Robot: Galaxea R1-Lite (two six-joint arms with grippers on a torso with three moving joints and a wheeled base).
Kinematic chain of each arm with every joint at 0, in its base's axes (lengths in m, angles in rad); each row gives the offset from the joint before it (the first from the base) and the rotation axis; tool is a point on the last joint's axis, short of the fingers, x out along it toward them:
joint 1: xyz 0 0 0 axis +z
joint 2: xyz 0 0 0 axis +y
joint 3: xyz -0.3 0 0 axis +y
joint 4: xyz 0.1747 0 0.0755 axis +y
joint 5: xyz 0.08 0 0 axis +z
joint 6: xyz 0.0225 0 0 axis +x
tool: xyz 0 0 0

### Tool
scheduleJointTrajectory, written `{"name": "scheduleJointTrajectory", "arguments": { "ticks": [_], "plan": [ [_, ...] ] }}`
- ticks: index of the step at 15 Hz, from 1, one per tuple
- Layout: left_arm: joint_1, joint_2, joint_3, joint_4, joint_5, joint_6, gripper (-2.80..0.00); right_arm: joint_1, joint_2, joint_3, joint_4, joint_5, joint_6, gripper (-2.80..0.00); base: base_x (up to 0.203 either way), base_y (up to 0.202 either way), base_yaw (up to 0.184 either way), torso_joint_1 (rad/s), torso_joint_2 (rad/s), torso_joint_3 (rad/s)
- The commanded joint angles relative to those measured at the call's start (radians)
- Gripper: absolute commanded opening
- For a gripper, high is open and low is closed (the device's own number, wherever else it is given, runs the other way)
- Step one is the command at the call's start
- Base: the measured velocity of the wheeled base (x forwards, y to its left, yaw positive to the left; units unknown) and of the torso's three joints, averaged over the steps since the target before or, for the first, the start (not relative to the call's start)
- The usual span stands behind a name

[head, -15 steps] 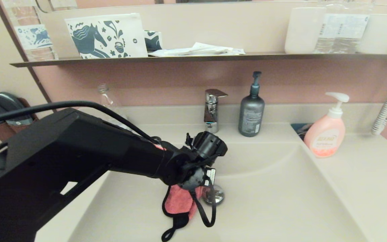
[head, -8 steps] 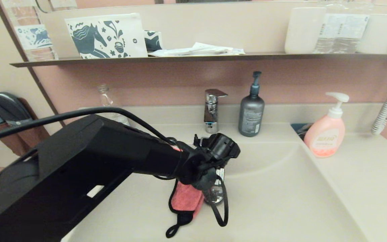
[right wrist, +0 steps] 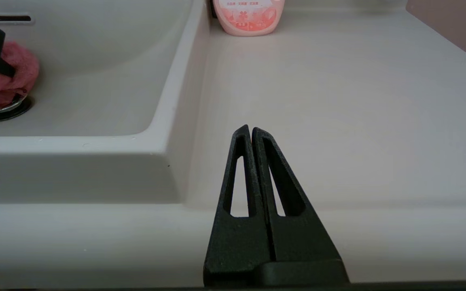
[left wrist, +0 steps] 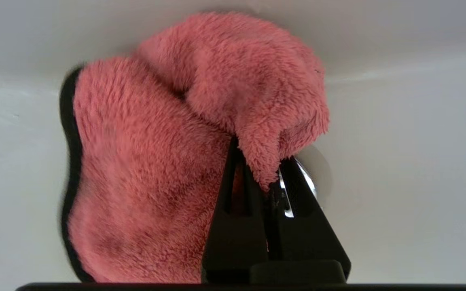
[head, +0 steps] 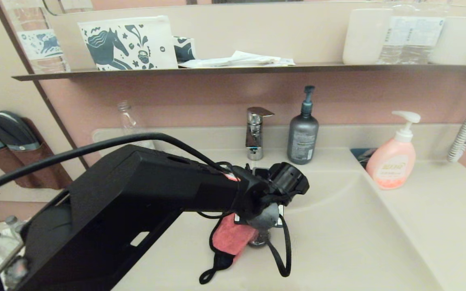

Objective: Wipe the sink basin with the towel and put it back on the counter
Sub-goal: Wipe the sink

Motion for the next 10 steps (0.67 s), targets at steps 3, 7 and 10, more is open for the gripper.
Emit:
{"name": "scheduleJointTrajectory", "arguments": {
  "ticks": [3, 7, 10],
  "plan": [
    [-0.031, 0.023, -0.024, 0.033, 0.003, -0.030, -2.80, 0.000, 0.000, 0.000, 0.000, 0.000, 0.000, -2.80, 0.000, 0.000, 0.000, 0.000, 0.00, 0.000],
    [-0.059, 0.044, -0.130, 0.120, 0.002, -0.083, -2.80, 0.000, 0.000, -0.001, 0.000, 0.000, -0.001, -2.80, 0.000, 0.000, 0.000, 0.000, 0.00, 0.000],
    [-0.087, 0.063, -0.209, 0.190, 0.001, -0.121, -2.80, 0.000, 0.000, 0.000, 0.000, 0.000, -0.001, -2.80, 0.000, 0.000, 0.000, 0.000, 0.00, 0.000]
  ]
}}
